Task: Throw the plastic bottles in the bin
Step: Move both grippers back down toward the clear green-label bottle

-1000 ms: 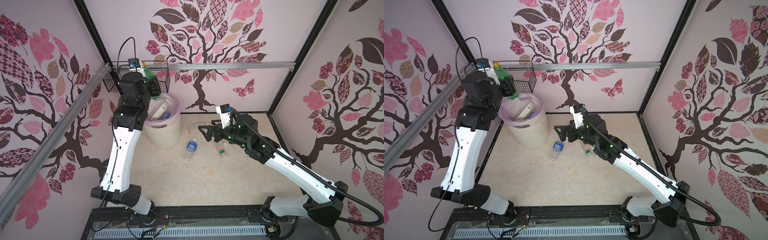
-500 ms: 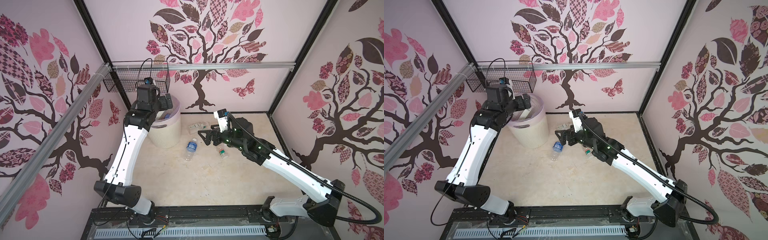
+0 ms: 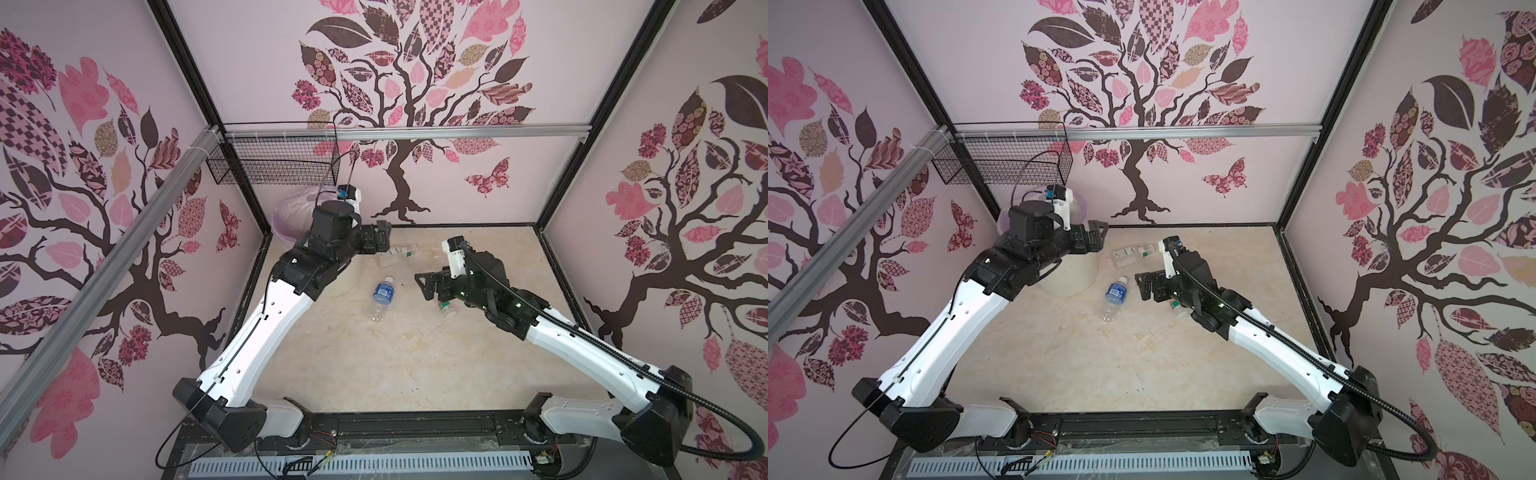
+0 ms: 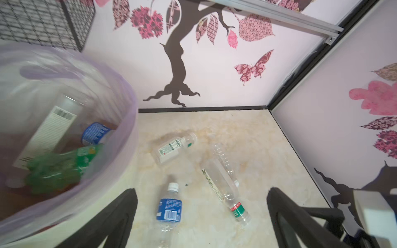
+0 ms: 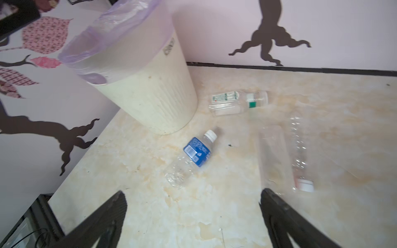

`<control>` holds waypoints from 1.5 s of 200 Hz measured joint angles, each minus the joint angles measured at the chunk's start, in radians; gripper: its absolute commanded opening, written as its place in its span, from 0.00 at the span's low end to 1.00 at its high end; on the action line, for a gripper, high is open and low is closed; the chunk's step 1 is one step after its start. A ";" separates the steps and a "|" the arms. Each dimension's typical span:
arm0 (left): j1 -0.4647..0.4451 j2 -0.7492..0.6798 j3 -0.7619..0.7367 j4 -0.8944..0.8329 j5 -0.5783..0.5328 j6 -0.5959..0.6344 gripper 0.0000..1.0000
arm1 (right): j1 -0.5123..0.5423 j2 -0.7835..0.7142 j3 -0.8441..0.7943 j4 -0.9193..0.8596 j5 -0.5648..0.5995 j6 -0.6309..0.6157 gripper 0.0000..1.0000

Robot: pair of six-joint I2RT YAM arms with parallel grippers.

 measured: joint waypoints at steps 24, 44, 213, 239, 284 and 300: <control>-0.045 -0.043 -0.133 0.056 0.044 -0.070 0.98 | -0.077 -0.049 -0.090 -0.002 0.058 0.004 0.99; -0.084 -0.058 -0.222 0.095 0.072 -0.128 0.98 | -0.089 -0.052 -0.154 0.008 0.095 0.004 1.00; -0.130 -0.105 -0.615 0.306 0.221 -0.460 0.98 | -0.094 0.409 -0.270 0.192 0.122 0.049 0.81; -0.130 -0.105 -0.615 0.312 0.224 -0.466 0.98 | -0.095 0.444 -0.235 0.200 0.122 0.046 0.76; -0.130 -0.103 -0.620 0.317 0.225 -0.468 0.98 | -0.096 0.473 -0.211 0.211 0.120 0.040 0.61; -0.130 -0.100 -0.620 0.319 0.226 -0.469 0.98 | -0.096 0.477 -0.211 0.206 0.116 0.037 0.56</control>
